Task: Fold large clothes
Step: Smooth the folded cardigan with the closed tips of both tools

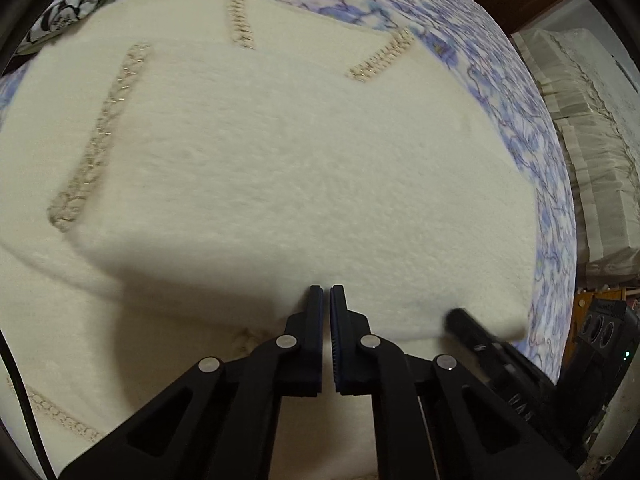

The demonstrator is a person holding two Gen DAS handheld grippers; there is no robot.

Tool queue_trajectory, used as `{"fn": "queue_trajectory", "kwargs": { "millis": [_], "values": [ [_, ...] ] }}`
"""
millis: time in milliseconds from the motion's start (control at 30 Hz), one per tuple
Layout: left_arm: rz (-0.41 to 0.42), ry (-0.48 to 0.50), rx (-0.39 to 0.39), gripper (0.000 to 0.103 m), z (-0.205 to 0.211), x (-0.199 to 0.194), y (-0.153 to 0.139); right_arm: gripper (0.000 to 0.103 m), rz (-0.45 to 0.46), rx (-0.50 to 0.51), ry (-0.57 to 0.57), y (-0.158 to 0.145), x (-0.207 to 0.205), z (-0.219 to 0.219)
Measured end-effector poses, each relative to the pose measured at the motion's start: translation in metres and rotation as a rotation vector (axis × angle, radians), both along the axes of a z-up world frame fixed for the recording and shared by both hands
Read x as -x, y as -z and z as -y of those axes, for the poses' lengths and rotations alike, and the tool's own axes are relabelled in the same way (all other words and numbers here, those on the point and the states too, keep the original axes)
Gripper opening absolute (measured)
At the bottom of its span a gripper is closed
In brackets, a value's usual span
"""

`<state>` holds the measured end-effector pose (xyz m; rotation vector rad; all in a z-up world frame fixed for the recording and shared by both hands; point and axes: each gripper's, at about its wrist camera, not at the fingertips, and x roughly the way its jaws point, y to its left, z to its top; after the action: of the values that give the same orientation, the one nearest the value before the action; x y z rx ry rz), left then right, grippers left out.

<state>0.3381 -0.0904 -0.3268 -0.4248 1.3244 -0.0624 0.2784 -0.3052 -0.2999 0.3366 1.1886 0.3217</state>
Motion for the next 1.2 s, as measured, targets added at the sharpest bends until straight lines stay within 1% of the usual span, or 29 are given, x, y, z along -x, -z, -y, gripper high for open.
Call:
{"fn": "queue_trajectory", "kwargs": {
  "millis": [100,167,233,267,333,400,467,533,600,667,700,767,800,833,933,967,1000,1100,1200],
  "values": [
    [0.011,-0.014,-0.045,0.003,-0.011,0.001,-0.005,0.0,0.002,0.029,0.065,-0.002,0.0,0.033],
    [0.021,-0.012,-0.093,0.003,-0.018,0.001,-0.008,0.0,0.007,0.07,0.072,-0.004,0.003,0.048],
    [0.02,-0.022,-0.155,0.003,-0.029,0.0,-0.008,0.0,0.009,0.086,0.08,-0.006,0.007,0.058],
    [0.015,-0.031,-0.165,0.003,-0.035,-0.001,-0.008,0.0,0.007,0.081,0.089,-0.007,0.009,0.065],
    [0.008,-0.062,-0.188,0.003,-0.05,-0.002,-0.008,0.0,0.009,0.087,0.093,-0.01,0.013,0.071],
    [0.0,-0.078,-0.243,0.003,-0.063,-0.003,-0.01,0.0,0.008,0.11,0.092,-0.013,0.015,0.074],
    [-0.003,-0.089,-0.289,0.003,-0.072,-0.002,-0.01,0.0,0.004,0.1,0.115,-0.014,0.017,0.08],
    [-0.004,-0.106,-0.271,0.003,-0.082,-0.002,-0.008,0.0,-0.003,0.085,0.135,-0.012,0.017,0.084],
    [-0.008,-0.132,-0.259,0.003,-0.089,-0.003,-0.007,0.0,0.001,0.095,0.139,-0.012,0.017,0.084],
    [-0.015,-0.147,-0.27,0.003,-0.088,-0.004,-0.009,0.0,0.016,0.117,0.137,-0.017,0.016,0.079],
    [-0.016,-0.146,-0.28,0.003,-0.086,-0.005,-0.011,0.0,0.034,0.11,0.135,-0.022,0.014,0.076],
    [-0.008,-0.126,-0.273,0.003,-0.078,-0.007,-0.017,0.0,0.07,0.034,0.116,-0.03,0.009,0.07],
    [-0.003,-0.117,-0.252,0.003,-0.073,-0.008,-0.019,0.0,0.092,0.005,0.105,-0.034,0.005,0.066],
    [0.007,-0.108,-0.202,0.003,-0.068,-0.009,-0.023,0.0,0.116,-0.02,0.082,-0.038,0.0,0.057],
    [0.022,-0.07,-0.065,0.003,-0.049,-0.016,-0.026,0.0,0.137,-0.067,-0.004,-0.039,-0.015,0.027],
    [0.023,-0.053,-0.041,0.003,-0.043,-0.02,-0.025,0.0,0.143,-0.081,-0.023,-0.037,-0.019,0.018],
    [0.028,-0.034,-0.03,0.003,-0.035,-0.024,-0.023,0.0,0.144,-0.1,-0.034,-0.036,-0.024,0.009],
    [0.031,0.009,-0.024,0.003,-0.01,-0.038,-0.017,0.0,0.118,-0.204,-0.043,-0.027,-0.04,-0.015],
    [0.042,0.02,-0.005,0.003,-0.001,-0.049,-0.012,0.0,0.122,-0.205,-0.058,-0.019,-0.052,-0.035]
  ]
}}
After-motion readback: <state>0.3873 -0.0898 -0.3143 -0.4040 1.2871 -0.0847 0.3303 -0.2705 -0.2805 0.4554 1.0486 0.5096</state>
